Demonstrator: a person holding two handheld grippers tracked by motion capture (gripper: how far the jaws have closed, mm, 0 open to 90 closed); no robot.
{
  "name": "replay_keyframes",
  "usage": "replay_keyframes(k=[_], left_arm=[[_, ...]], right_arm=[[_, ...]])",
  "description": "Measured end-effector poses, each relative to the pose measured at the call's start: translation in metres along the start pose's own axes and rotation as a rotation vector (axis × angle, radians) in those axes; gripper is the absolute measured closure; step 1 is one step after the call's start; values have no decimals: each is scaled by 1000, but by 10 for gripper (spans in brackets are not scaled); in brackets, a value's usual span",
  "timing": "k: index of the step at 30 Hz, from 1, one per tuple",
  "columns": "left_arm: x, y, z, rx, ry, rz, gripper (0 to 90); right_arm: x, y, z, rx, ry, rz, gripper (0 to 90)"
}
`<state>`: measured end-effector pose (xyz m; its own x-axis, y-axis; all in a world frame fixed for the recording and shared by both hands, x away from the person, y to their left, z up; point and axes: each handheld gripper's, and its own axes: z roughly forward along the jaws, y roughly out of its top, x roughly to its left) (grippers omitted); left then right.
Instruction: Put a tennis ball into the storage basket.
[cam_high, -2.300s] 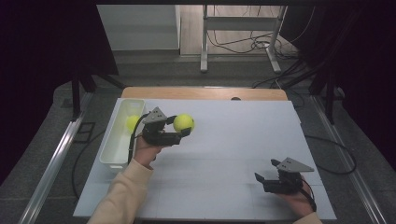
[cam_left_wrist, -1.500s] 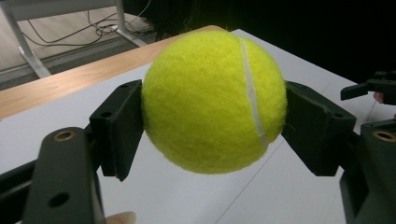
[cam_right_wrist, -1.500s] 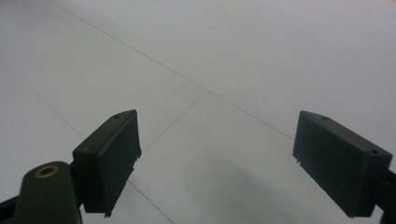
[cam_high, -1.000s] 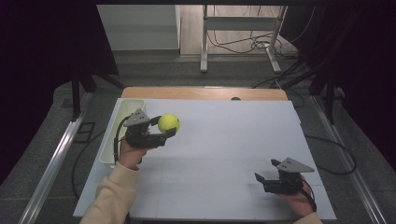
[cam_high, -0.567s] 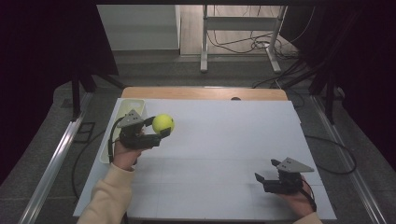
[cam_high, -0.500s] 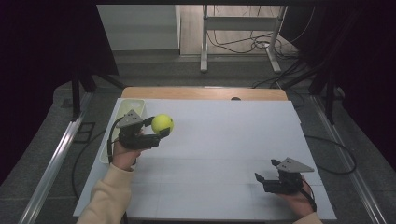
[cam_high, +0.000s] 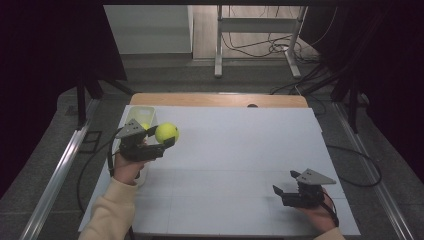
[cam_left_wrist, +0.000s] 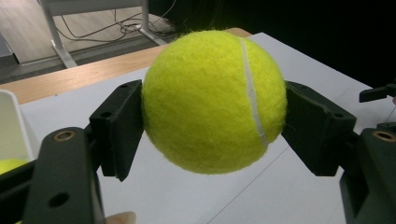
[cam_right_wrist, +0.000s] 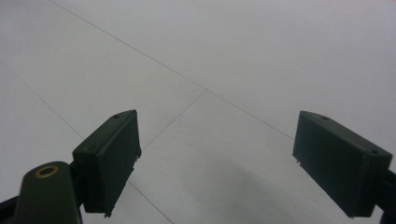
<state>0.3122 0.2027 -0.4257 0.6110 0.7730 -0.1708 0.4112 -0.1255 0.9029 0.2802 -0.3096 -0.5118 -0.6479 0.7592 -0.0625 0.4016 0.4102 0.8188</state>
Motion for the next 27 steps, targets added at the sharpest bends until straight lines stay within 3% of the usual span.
replay_keyframes(k=[27], left_arm=[[20, -10, -23, -8, 82, -35, 261]], right_arm=[[0, 0, -1, 1, -4, 0, 155]])
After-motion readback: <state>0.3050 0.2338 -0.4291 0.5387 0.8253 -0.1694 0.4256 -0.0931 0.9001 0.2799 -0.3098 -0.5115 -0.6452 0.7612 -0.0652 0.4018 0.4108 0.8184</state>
